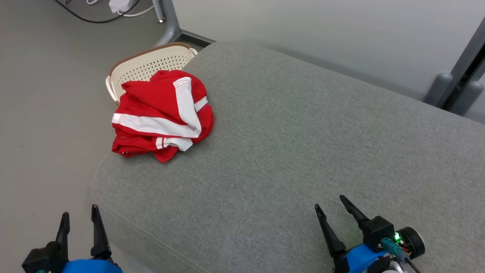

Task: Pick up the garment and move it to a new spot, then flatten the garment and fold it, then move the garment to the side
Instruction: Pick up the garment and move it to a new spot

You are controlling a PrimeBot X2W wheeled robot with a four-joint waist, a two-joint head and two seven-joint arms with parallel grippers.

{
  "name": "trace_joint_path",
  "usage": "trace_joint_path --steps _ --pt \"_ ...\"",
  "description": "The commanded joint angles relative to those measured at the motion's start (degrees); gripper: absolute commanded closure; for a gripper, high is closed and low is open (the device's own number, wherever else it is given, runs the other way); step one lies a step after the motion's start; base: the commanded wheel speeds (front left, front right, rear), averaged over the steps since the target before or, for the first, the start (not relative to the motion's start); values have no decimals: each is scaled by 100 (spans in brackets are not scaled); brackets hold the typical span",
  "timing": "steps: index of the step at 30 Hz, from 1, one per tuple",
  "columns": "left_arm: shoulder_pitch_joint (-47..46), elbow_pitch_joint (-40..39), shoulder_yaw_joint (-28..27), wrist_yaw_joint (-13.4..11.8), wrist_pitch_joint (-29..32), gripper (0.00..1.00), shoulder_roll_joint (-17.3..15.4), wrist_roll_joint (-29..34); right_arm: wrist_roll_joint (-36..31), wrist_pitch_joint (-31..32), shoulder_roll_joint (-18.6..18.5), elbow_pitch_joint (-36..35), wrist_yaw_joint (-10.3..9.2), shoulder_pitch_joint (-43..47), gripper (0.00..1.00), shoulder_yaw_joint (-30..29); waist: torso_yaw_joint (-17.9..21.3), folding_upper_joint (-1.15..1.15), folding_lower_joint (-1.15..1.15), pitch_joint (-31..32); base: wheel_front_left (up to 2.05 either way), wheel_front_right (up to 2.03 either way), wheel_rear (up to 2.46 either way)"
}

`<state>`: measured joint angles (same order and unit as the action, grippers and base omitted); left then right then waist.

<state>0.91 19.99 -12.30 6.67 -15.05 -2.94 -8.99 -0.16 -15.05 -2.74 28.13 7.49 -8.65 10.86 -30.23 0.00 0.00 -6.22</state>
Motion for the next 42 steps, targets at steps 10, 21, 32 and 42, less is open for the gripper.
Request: trace_joint_path --steps 10,21,32,42 --pt "-1443 617 684 83 -18 0 -855 -974 -257 -20 -37 -308 1 -187 0 -84 429 0 0 -517 0 0 0" --pt "-2855 1708 1884 85 -18 0 -1828 -2200 -436 -20 -175 -715 1 -528 0 -91 868 0 0 -1196 0 0 0" --pt "-3830 2622 3060 85 276 0 -2245 -3528 -615 -9 -273 -976 0 -869 0 -50 1213 0 0 -1808 0 0 0" --pt "-4238 3284 3637 85 397 100 -2320 -4257 -703 -5 -251 -1080 -3 -939 0 -196 1454 0 0 -2049 0 0 0"
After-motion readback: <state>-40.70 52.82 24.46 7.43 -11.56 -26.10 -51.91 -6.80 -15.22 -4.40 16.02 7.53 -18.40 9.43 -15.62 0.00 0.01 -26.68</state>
